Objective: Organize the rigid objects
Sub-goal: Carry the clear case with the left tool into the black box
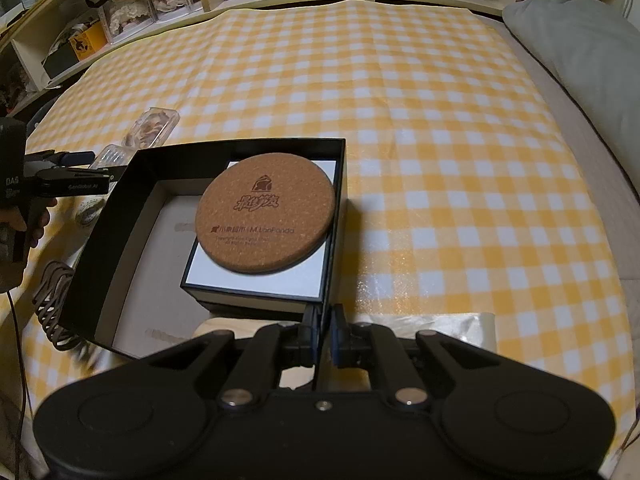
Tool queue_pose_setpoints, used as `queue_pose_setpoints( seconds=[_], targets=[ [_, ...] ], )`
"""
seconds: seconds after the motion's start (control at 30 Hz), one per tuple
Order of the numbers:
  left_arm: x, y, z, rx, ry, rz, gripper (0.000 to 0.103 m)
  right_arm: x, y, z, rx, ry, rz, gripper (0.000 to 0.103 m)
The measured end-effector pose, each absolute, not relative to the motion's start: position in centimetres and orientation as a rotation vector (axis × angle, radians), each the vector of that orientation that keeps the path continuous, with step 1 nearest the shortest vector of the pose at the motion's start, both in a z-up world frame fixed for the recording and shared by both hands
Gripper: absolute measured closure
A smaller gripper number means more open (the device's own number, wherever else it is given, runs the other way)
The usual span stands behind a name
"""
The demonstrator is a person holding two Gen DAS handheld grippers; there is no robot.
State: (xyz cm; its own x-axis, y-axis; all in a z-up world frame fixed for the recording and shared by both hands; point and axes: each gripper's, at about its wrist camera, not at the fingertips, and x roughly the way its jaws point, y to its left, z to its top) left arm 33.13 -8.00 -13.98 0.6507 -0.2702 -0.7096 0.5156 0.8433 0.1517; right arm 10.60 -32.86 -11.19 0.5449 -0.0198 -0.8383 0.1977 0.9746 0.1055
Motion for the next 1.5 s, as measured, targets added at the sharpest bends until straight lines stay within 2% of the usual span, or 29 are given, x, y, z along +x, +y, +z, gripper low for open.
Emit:
queue_pose_setpoints(
  seconds=[0.37,0.77,1.5],
  targets=[
    [31.2,-8.2,-10.1,0.137,0.768,-0.336,0.030,10.6,-32.9,-11.2,0.205,0.984,-0.133,0.096],
    [24.0,-11.8,-4.9,-0.081,0.835,-0.446,0.030,10.5,-33.0,-11.1,0.212,0.981,-0.135,0.096],
    [22.2,-17.0,-7.9,-0.053,0.832,-0.454,0.030,10.5,-33.0,-11.0,0.212,0.981,-0.137,0.096]
  ],
)
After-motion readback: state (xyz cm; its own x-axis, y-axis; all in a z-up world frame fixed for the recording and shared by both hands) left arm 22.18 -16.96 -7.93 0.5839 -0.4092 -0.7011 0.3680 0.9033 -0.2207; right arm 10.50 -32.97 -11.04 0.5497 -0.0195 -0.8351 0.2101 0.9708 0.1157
